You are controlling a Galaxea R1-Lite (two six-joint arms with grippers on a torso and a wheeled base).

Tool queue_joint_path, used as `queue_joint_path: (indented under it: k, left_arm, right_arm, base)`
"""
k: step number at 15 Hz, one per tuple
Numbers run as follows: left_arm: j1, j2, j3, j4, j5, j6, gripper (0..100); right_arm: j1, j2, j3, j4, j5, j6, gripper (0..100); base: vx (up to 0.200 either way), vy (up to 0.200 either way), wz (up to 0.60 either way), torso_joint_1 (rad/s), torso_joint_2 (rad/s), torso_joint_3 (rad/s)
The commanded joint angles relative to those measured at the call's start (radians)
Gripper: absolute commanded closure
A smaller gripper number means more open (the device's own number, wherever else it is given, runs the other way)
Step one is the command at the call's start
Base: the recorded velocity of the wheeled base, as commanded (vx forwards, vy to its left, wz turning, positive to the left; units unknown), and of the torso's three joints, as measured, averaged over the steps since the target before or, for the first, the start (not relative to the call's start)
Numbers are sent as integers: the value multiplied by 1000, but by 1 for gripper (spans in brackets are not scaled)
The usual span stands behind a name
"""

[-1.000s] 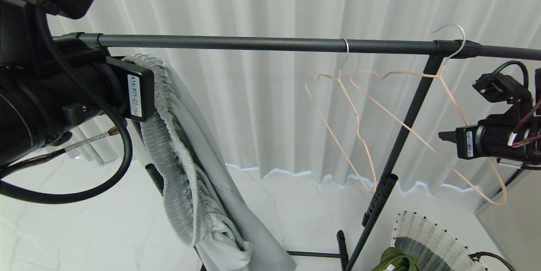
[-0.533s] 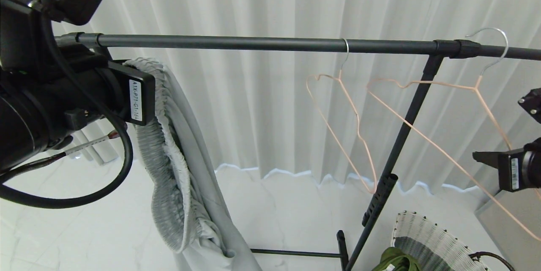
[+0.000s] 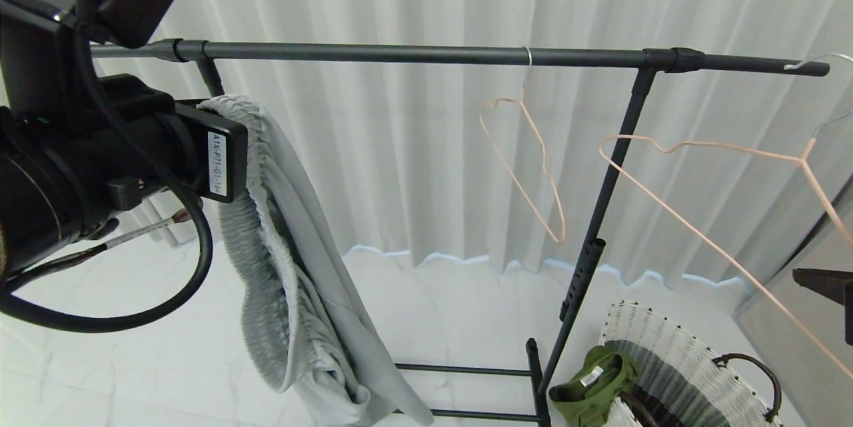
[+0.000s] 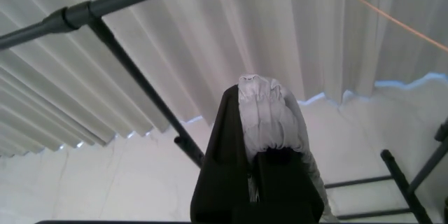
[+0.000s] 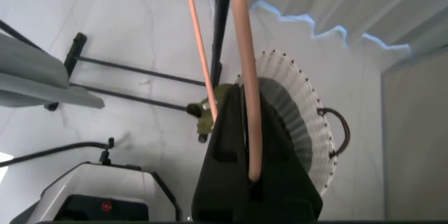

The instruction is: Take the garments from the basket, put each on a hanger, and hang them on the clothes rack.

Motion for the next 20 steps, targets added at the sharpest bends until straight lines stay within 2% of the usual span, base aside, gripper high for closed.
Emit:
queue_joint_path:
  k: [1,5,8,10,17,20]
  left_arm:
    - [0,2,14,-2,0,-1,100]
    - [32,1,63,-65,-1,0,100]
    - [32,1,65,-66,0,8,100]
    - [31,1,65,-68,0,36,100]
    - [32,7,62,-69,0,37,100]
    - [31,8,63,-69,-1,37,100]
  right_arm:
    - [0,-11,1,-2,0,0,100]
    - [0,-38,1,-7,3,0,100]
    - [0,-62,1,-5,6,0,100]
    - [0,-76,2,-5,8,1,100]
    - [0,-85,-3,-12,9,1,100]
    - [2,-100,-4,-45,49,1,100]
  base:
    - [-200,0,0,-2,-2,2]
    - [0,0,0,0,0,0]
    - [0,0,0,0,0,0]
    - [0,200,0,2,7,5]
    - [0,200,0,2,2,4]
    - [0,200,0,4,5,1]
